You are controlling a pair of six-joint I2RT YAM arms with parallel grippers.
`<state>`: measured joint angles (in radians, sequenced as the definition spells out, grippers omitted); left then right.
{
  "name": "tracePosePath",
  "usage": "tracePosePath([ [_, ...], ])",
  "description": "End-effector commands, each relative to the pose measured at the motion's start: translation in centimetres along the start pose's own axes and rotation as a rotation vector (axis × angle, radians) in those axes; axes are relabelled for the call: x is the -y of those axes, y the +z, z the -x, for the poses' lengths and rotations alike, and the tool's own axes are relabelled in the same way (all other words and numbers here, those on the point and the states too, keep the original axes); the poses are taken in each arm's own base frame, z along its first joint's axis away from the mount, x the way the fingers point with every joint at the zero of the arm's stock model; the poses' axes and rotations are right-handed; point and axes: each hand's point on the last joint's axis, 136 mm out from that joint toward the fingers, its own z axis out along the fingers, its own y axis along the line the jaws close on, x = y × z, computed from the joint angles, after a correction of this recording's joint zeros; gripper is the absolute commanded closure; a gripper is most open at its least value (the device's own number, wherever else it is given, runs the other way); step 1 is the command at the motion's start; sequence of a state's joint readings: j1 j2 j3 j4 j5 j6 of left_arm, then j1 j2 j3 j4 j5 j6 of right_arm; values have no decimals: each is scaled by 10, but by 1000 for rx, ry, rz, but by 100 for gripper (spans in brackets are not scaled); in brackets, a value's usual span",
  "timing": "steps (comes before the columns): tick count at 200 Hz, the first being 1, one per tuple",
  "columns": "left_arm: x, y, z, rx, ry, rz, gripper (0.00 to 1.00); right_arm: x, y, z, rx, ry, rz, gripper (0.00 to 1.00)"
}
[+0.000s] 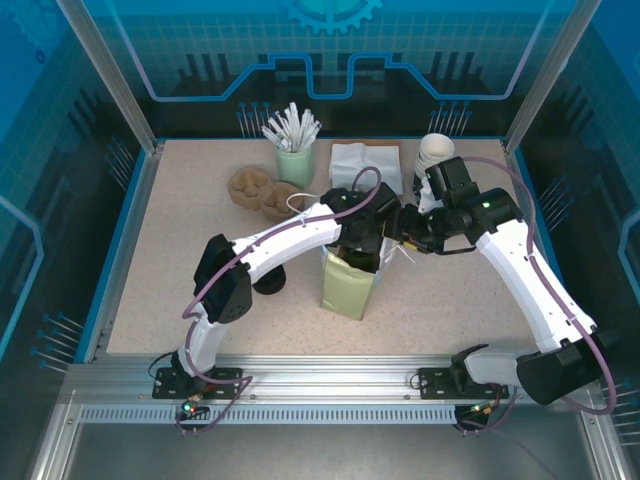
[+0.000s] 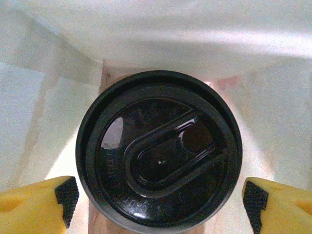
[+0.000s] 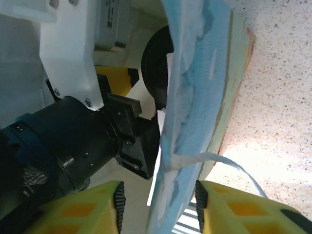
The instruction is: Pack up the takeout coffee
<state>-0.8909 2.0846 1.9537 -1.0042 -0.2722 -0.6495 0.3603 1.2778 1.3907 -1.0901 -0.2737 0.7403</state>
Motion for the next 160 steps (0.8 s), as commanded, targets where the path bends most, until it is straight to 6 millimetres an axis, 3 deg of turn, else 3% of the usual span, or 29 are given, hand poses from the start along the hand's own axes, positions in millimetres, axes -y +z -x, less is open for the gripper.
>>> tracePosePath([
  [1, 16, -26, 0, 55, -8, -61, 11, -3, 6, 2, 12, -32, 17, 71],
  [33, 15, -30, -1, 52, -16, -70, 11, 3, 1, 8, 32, -57, -38, 93],
  [59, 11, -39, -1, 59, -12, -52, 11, 9, -4, 10, 36, -84, -104, 100],
  [93, 1, -55, 1, 124, 30, 8, 11, 15, -11, 14, 52, -125, -192, 100],
  [160, 19, -82, 15, 215, -22, -141, 11, 12, -10, 11, 44, -156, -215, 100],
])
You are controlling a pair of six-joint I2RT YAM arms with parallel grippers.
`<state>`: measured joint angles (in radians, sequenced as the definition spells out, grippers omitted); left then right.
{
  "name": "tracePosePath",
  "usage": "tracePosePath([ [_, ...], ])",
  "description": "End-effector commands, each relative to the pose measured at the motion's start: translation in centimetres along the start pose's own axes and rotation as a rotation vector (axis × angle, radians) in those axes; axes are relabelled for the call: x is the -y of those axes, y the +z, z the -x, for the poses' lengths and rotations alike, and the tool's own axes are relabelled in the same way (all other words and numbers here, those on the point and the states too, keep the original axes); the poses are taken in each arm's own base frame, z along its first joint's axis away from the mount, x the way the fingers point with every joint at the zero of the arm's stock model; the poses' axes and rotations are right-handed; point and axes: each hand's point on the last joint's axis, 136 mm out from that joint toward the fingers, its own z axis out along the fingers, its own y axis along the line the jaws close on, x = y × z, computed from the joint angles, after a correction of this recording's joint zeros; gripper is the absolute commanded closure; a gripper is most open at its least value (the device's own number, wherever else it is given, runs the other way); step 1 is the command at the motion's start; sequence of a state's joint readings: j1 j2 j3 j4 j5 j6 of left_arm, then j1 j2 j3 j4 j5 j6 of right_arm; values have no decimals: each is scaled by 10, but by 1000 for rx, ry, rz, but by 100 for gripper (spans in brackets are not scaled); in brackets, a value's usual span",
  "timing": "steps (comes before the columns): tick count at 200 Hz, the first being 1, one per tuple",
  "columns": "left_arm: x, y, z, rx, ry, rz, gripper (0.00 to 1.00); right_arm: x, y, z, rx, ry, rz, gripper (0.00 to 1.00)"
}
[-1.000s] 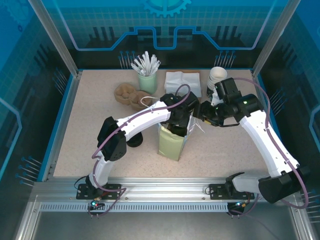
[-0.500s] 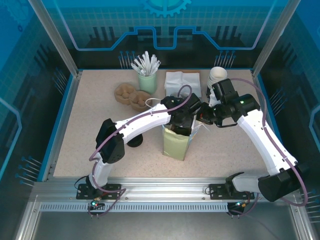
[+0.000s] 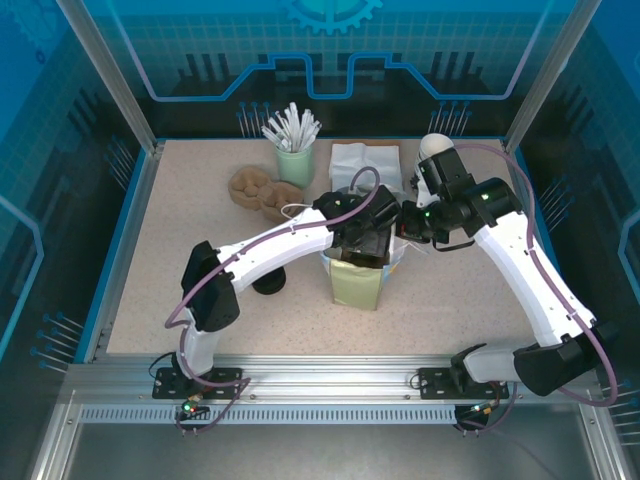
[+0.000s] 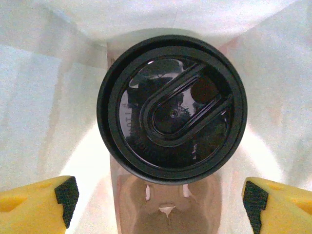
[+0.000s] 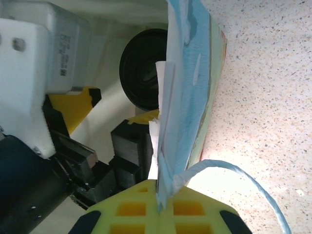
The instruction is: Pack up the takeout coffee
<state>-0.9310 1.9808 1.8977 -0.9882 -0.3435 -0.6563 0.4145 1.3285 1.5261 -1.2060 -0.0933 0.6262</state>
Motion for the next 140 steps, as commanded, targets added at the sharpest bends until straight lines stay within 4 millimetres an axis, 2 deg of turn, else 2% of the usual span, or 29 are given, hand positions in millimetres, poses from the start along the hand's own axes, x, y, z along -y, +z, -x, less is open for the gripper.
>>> tracePosePath([
  [1, 19, -45, 20, 128, -43, -133, 11, 8, 6, -1, -14, -8, -63, 100],
  [68, 24, -58, 24, 134, -53, -168, 11, 6, 10, 1, -12, -1, -54, 100],
  [98, 23, -79, 34, 170, -53, -187, 11, 3, 12, 3, -7, -1, -36, 100],
  [140, 21, -124, 49, 250, -59, -256, 11, -2, 14, 10, 2, 7, 20, 100],
])
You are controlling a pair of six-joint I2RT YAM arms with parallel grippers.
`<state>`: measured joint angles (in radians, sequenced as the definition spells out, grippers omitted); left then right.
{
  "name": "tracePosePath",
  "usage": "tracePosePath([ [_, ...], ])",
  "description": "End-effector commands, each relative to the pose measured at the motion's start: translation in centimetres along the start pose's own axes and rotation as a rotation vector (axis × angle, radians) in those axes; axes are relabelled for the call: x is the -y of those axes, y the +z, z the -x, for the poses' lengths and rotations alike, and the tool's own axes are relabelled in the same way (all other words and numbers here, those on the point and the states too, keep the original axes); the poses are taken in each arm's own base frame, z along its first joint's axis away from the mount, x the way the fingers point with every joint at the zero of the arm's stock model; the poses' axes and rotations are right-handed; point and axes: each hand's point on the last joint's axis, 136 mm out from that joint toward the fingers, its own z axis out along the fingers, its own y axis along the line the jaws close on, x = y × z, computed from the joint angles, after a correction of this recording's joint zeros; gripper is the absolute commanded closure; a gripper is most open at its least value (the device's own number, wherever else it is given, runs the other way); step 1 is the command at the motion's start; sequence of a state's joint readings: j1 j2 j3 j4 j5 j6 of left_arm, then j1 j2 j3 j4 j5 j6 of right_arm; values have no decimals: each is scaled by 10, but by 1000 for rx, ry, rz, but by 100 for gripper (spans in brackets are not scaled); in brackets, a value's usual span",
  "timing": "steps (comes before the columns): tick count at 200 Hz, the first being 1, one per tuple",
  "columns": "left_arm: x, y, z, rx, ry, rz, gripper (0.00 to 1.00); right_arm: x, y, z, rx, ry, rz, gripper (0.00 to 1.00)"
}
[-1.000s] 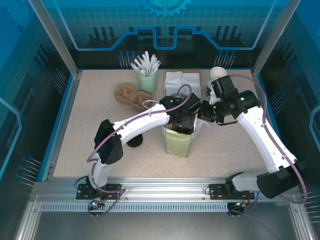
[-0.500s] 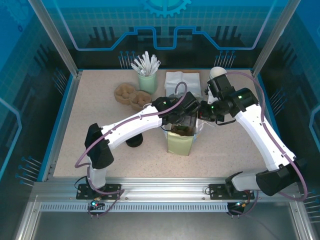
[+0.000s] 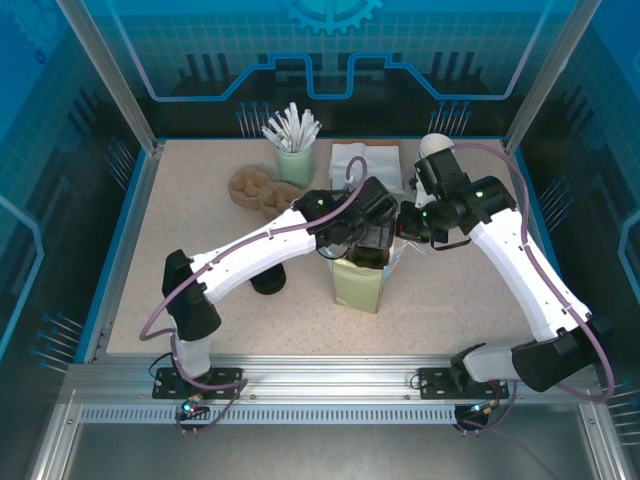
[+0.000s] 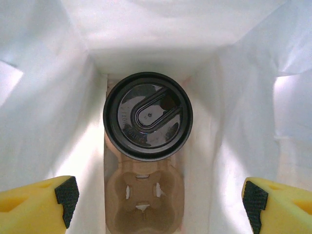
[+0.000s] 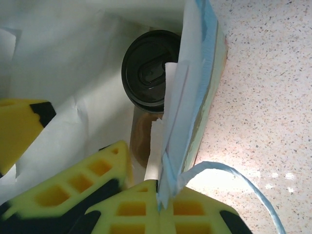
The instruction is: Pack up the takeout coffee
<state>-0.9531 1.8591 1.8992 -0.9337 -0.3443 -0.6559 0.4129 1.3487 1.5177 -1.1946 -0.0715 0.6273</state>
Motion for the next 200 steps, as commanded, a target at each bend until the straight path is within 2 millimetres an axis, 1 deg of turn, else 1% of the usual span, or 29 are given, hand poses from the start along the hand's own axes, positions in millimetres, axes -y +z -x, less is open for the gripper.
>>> tracePosePath([
  [1, 15, -63, 35, 130, -32, -131, 11, -7, 6, 6, 4, 0, 50, 100],
  [32, 16, -93, 46, 199, -47, -202, 11, -11, 6, 9, 11, -10, 87, 100],
  [56, 19, -112, 58, 273, -61, -307, 9, -16, 8, 11, 12, -16, 125, 100],
  [71, 15, -124, 66, 323, -64, -346, 9, -18, 11, 11, 7, -17, 152, 100],
  [79, 10, -131, 71, 350, -64, -348, 9, -22, 12, 10, 2, -20, 177, 100],
  [98, -6, -146, 87, 417, -52, -333, 8, -32, 15, 11, -1, -43, 247, 100],
  [110, -20, -152, 97, 452, -47, -303, 8, -38, 17, 11, -15, -48, 292, 100],
  [124, -37, -154, 106, 488, -21, -268, 7, -44, 21, 10, -25, -64, 343, 100],
  [140, -61, -153, 115, 520, -30, -213, 7, -49, 19, 12, -35, -54, 380, 100],
  [160, -90, -151, 118, 569, -56, -159, 7, -46, 20, 17, -13, -54, 373, 100],
  [170, -102, -151, 118, 595, -53, -132, 7, -42, 26, 18, -10, -49, 360, 100],
  [200, -136, -156, 114, 652, -58, -17, 6, -44, 32, 23, 16, -76, 372, 100],
])
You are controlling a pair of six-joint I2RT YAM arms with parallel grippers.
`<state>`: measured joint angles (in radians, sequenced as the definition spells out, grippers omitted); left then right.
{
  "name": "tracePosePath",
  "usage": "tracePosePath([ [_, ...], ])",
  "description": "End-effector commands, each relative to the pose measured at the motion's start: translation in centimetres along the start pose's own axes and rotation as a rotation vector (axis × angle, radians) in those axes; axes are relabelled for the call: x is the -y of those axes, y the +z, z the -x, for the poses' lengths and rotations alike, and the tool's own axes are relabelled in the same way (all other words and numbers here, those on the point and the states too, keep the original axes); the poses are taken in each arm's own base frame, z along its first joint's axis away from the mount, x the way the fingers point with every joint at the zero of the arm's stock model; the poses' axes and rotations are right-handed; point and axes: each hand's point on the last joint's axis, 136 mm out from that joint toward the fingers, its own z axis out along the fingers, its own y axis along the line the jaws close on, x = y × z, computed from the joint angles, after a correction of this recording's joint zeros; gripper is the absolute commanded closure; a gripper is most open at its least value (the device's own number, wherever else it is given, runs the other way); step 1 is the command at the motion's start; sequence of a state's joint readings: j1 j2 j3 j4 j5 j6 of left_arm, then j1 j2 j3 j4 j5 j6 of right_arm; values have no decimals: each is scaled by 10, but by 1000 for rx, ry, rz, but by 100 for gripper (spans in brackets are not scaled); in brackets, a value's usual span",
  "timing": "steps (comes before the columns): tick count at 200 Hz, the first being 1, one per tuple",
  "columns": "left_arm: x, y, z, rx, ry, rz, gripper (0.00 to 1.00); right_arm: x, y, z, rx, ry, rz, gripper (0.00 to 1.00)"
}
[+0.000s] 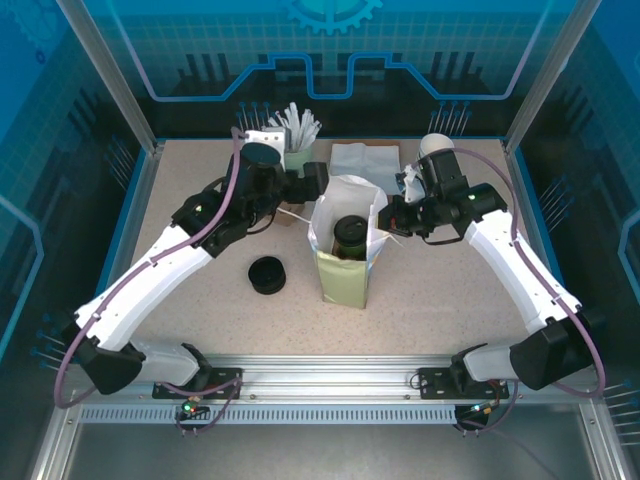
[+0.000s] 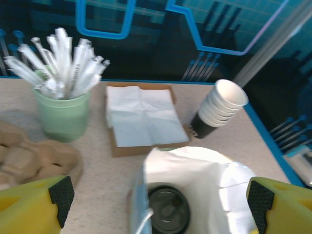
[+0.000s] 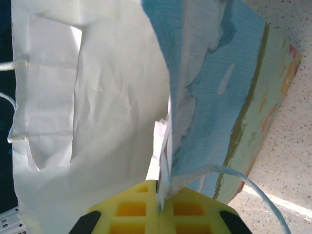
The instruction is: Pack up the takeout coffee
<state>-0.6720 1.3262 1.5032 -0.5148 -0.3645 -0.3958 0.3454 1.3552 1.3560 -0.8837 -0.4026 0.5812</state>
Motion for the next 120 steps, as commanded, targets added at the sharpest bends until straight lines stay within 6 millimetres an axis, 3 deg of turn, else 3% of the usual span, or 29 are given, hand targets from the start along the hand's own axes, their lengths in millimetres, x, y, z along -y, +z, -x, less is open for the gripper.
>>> tracePosePath([
  [1, -19, -16, 25, 125, 35, 58, 6, -4, 4, 11, 30, -46, 38, 100],
  [32, -35, -26, 20, 140, 58, 84, 5, -9, 2, 22, 61, -76, 65, 89],
  [60, -42, -40, 16, 145, 75, 84, 5, -15, 3, 27, 40, -133, 95, 66],
  [82, -46, -49, 12, 147, 67, 79, 4, -11, 0, 26, 49, -181, 63, 55],
  [120, -80, -47, 7, 156, 0, 238, 3, -8, -19, 23, 29, -257, -12, 47],
])
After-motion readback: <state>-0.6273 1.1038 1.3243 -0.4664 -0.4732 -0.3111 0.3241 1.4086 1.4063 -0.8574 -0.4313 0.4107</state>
